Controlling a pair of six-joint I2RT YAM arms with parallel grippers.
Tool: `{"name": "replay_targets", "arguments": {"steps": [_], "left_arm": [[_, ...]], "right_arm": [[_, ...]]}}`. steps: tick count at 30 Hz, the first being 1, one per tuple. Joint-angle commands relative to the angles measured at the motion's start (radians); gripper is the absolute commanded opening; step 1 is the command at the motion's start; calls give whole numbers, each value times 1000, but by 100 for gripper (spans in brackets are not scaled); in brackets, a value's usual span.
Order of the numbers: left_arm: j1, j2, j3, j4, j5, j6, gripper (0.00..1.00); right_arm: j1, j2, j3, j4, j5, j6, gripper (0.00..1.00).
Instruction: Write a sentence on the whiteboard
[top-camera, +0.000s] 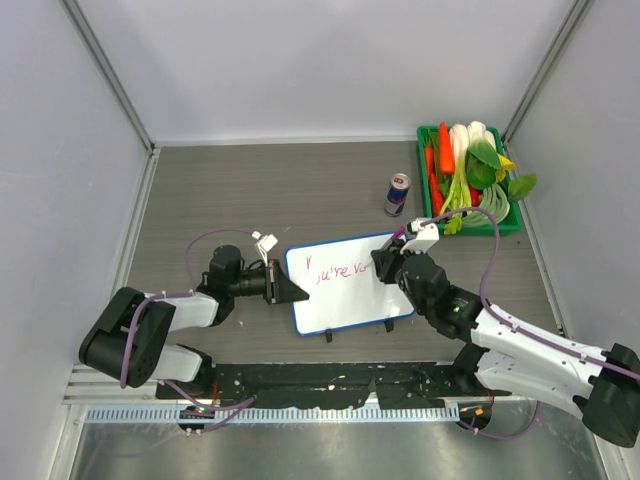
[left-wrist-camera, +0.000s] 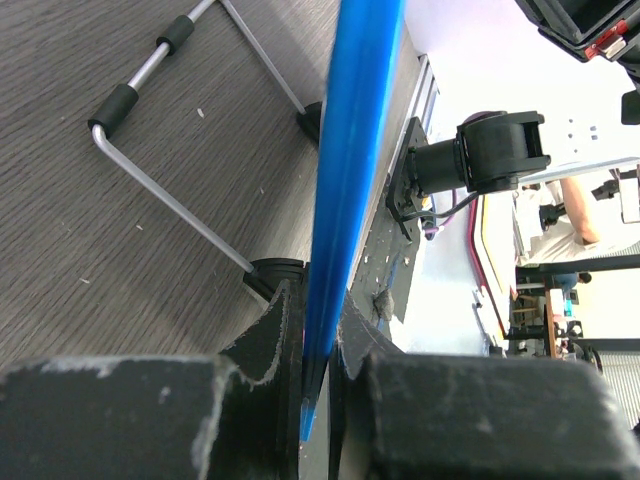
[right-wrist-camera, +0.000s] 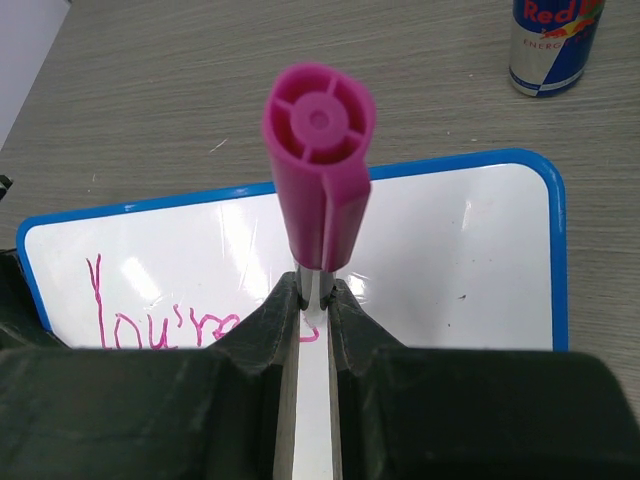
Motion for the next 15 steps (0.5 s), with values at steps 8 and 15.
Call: {"name": "replay_targets", "arguments": {"steps": [8,15], "left_arm": [[1,25,4,-93,-95,22,0],[1,24,2,-91,-95,22,0]], "right_arm": [[-11,24,49,48,6,-25,1],[-11,42,34,28,-49,-8,1]]}}
